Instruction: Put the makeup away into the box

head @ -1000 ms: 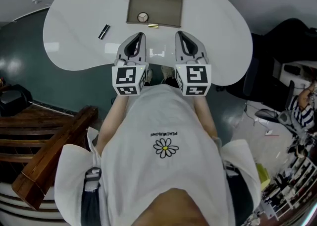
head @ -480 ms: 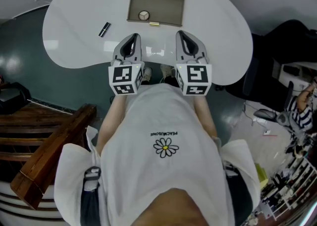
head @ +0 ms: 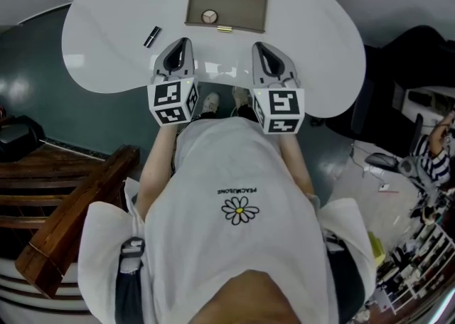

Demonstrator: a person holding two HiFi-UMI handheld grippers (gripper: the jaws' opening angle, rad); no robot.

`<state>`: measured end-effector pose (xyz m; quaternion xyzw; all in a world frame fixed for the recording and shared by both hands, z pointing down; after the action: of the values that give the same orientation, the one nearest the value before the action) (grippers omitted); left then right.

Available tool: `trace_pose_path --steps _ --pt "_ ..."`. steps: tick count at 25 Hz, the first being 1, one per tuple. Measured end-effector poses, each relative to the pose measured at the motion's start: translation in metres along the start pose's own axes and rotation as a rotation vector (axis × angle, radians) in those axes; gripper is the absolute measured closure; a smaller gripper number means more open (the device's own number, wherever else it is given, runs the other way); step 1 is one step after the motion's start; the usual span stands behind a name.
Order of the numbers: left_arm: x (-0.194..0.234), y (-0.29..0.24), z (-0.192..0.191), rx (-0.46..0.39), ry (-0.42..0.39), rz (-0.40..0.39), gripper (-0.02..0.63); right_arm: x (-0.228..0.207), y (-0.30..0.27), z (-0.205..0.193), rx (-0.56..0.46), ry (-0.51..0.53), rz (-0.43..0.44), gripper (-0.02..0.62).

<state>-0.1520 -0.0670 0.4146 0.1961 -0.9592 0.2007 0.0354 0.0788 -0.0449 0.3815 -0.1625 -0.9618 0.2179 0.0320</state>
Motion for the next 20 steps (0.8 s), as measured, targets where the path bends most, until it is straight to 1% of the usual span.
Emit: trace_pose_path --steps 2,3,4,5,9,10,13,15,17,20 --pt "0.010 -0.006 0.000 0.025 -0.010 -0.015 0.581 0.001 -0.001 -0.001 0.003 0.001 0.006 0.566" --pt "0.015 -0.010 0.000 0.046 -0.015 -0.030 0.551 0.001 -0.001 -0.001 0.006 0.002 0.008 0.566" --pt "0.020 -0.015 0.000 0.067 -0.021 -0.043 0.487 0.001 0.000 -0.002 0.009 0.004 0.009 0.566" --pt "0.027 -0.018 0.000 0.086 -0.031 -0.050 0.453 0.001 0.001 -0.003 0.013 0.008 0.008 0.566" --pt "0.067 -0.022 -0.001 0.163 -0.103 -0.021 0.399 0.006 0.004 -0.005 0.025 0.017 0.012 0.566" --pt "0.080 -0.023 -0.004 0.196 -0.101 -0.009 0.392 0.008 0.004 -0.006 0.027 0.019 0.013 0.566" --pt "0.116 -0.027 -0.020 0.318 -0.060 0.033 0.391 0.010 0.004 -0.008 0.037 0.025 0.014 0.566" --pt "0.133 -0.029 -0.031 0.379 -0.066 0.064 0.392 0.012 0.004 -0.009 0.040 0.031 0.015 0.566" --pt "0.142 -0.031 -0.039 0.417 -0.071 0.079 0.393 0.015 0.004 -0.008 0.041 0.036 0.019 0.566" --pt "0.147 -0.031 -0.048 0.453 -0.056 0.070 0.393 0.018 0.005 -0.008 0.046 0.043 0.027 0.566"
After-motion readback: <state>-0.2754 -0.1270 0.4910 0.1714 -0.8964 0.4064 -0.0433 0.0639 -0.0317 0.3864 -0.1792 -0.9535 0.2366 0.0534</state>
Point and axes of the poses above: the fingertips, and each gripper's own axes: y backward along the fingers, x to its left, z out of its top, the point moved 10 cm from there along y, backward along the fingers, and after that the axes turned 4 degrees about -z, right-handed, at the moved point
